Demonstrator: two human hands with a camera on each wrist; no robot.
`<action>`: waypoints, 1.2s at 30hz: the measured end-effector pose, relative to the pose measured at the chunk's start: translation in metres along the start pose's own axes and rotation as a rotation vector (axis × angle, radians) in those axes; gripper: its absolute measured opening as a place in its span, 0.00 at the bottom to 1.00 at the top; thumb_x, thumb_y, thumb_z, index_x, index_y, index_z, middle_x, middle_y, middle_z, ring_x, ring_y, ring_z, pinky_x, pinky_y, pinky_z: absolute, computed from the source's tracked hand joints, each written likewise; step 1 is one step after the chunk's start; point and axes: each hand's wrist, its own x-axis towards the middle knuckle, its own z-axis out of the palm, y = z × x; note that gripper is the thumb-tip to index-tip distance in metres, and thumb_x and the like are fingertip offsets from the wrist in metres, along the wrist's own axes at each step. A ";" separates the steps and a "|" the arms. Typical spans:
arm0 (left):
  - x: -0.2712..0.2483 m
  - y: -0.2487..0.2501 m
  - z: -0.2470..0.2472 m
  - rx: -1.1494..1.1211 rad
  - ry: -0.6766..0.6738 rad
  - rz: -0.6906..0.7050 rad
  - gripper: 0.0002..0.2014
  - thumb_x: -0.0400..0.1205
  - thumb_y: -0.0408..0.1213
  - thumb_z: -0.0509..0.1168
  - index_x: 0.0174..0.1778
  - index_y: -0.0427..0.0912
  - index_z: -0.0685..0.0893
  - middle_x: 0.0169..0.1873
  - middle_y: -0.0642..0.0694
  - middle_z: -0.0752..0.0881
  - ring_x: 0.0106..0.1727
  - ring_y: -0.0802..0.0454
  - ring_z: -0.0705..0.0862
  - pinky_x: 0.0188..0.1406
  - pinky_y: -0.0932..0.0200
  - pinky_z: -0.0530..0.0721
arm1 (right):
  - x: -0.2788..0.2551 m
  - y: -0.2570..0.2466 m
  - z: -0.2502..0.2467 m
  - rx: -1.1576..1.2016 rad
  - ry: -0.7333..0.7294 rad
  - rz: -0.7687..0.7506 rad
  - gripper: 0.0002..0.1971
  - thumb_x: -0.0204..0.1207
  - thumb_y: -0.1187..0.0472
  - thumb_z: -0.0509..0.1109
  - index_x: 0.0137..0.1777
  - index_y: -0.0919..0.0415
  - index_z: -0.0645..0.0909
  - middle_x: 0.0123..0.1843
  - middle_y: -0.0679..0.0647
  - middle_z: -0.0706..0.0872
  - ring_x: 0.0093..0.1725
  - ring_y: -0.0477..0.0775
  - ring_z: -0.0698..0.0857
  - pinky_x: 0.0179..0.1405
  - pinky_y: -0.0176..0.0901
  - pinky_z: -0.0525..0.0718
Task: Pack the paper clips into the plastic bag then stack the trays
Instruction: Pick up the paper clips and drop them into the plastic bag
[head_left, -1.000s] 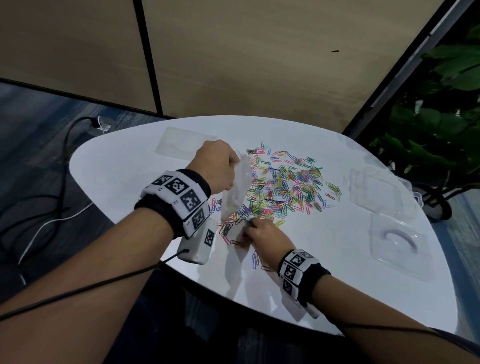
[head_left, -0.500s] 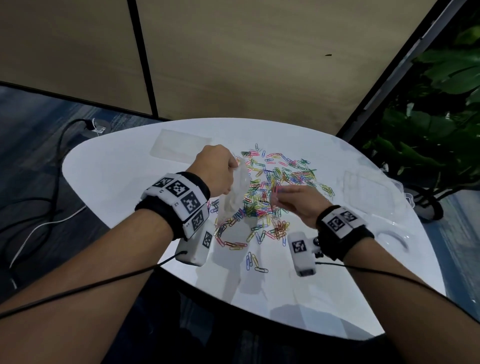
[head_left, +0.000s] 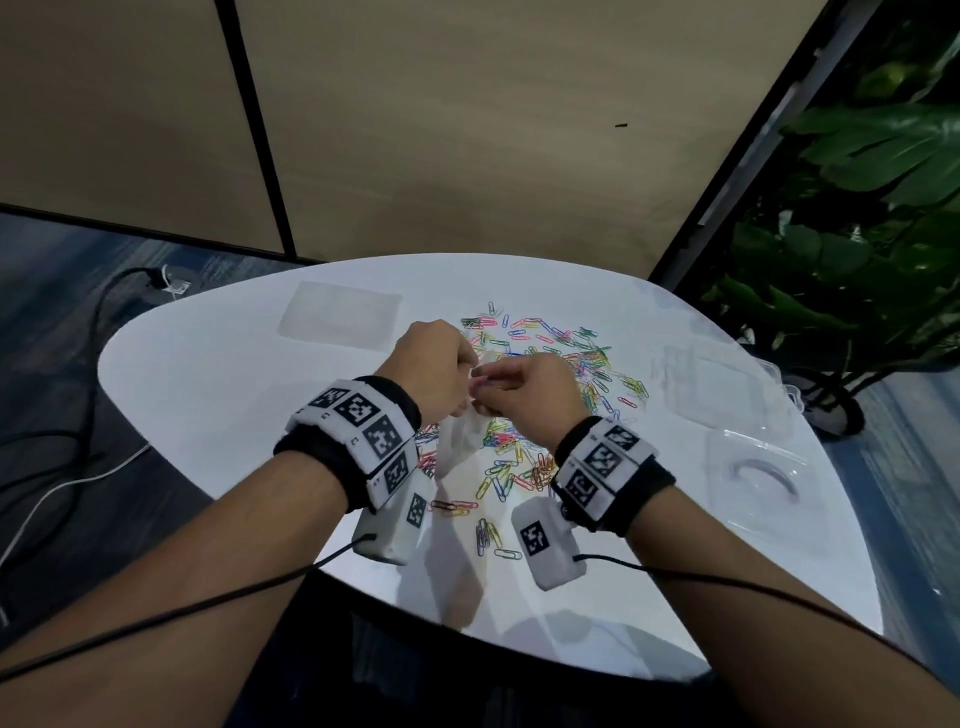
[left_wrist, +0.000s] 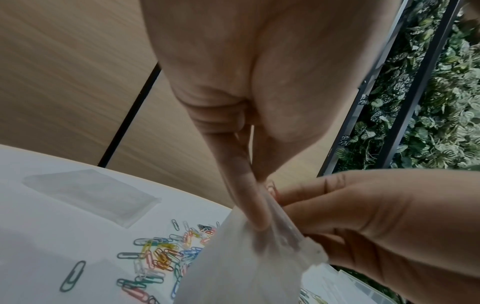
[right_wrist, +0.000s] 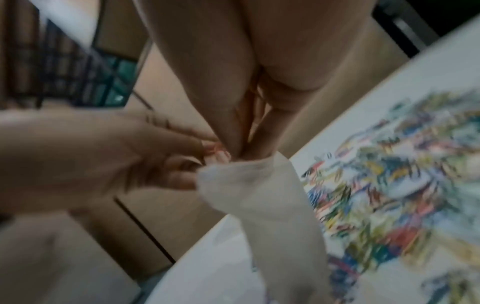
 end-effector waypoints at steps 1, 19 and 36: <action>0.000 0.000 0.001 0.007 -0.005 0.008 0.13 0.86 0.25 0.60 0.52 0.34 0.91 0.37 0.37 0.92 0.33 0.45 0.94 0.42 0.50 0.94 | 0.000 0.000 0.000 -0.092 0.011 -0.060 0.08 0.70 0.71 0.76 0.46 0.61 0.92 0.36 0.58 0.92 0.37 0.55 0.92 0.47 0.48 0.92; 0.003 -0.013 -0.017 -0.012 0.024 -0.046 0.15 0.86 0.25 0.61 0.65 0.32 0.87 0.46 0.37 0.89 0.36 0.42 0.94 0.43 0.49 0.94 | 0.008 0.032 -0.036 -0.389 -0.016 0.144 0.23 0.71 0.62 0.80 0.65 0.60 0.81 0.51 0.60 0.89 0.39 0.57 0.91 0.43 0.59 0.92; 0.001 -0.026 -0.030 0.040 0.040 -0.080 0.15 0.87 0.26 0.61 0.66 0.34 0.87 0.39 0.40 0.89 0.36 0.45 0.94 0.36 0.59 0.90 | 0.027 0.104 0.026 -1.074 -0.139 -0.065 0.10 0.76 0.72 0.64 0.45 0.62 0.87 0.48 0.61 0.84 0.44 0.60 0.85 0.39 0.43 0.82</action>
